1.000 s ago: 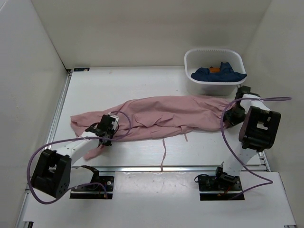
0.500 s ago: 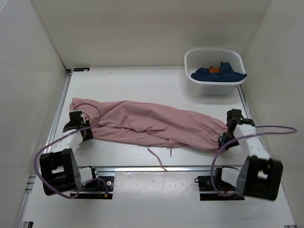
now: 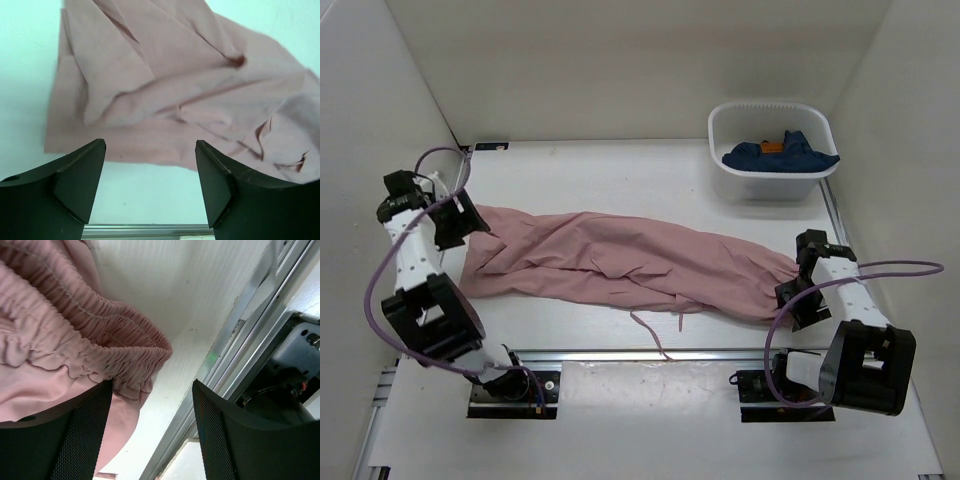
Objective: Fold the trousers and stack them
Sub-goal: Fold the trousers
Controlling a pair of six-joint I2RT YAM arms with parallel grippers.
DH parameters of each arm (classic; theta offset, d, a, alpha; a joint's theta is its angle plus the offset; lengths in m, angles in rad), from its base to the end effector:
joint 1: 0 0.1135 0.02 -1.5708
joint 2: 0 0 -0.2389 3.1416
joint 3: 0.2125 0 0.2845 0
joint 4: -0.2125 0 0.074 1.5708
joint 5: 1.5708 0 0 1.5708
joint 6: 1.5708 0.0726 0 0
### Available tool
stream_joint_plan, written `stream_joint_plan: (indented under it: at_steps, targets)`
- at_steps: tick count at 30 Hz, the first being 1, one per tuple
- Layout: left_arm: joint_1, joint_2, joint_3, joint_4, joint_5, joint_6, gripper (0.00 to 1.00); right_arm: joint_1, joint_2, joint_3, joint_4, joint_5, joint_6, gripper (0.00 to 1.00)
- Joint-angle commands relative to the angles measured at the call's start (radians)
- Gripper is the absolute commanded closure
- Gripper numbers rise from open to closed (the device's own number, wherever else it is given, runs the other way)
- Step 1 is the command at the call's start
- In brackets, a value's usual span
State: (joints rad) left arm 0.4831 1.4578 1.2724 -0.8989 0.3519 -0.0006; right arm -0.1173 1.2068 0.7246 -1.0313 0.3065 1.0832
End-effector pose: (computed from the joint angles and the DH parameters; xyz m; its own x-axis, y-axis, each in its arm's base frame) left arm 0.3162 0.1376 0.2329 -0.7826 -0.4112 -0.4674 -0.2938 0.9059 -0.3050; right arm 0.2133 -0.0472 0.1180 -0.3508 0.8895 -0.2930 0.9363 0.3394 -0.0905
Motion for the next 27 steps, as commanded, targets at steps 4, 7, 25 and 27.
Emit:
stream_joint_plan:
  at_steps: [4, 7, 25, 27]
  targets:
    - [0.055, 0.245, 0.105, -0.094, 0.113, 0.001, 0.17, 0.001, -0.012, 0.019, -0.013, 0.059, -0.034, 0.29]
    - [0.016, 0.265, 0.117, -0.035, 0.113, 0.001, 0.13, 0.001, 0.011, -0.004, 0.045, 0.039, -0.065, 0.23]
    - [-0.121, 0.24, -0.099, 0.29, -0.396, 0.001, 0.18, 0.001, 0.158, -0.062, 0.137, 0.059, -0.097, 0.51]
    - [-0.121, 0.222, -0.123, 0.319, -0.412, 0.001, 0.18, 0.001, 0.158, -0.062, 0.128, 0.068, -0.106, 0.51]
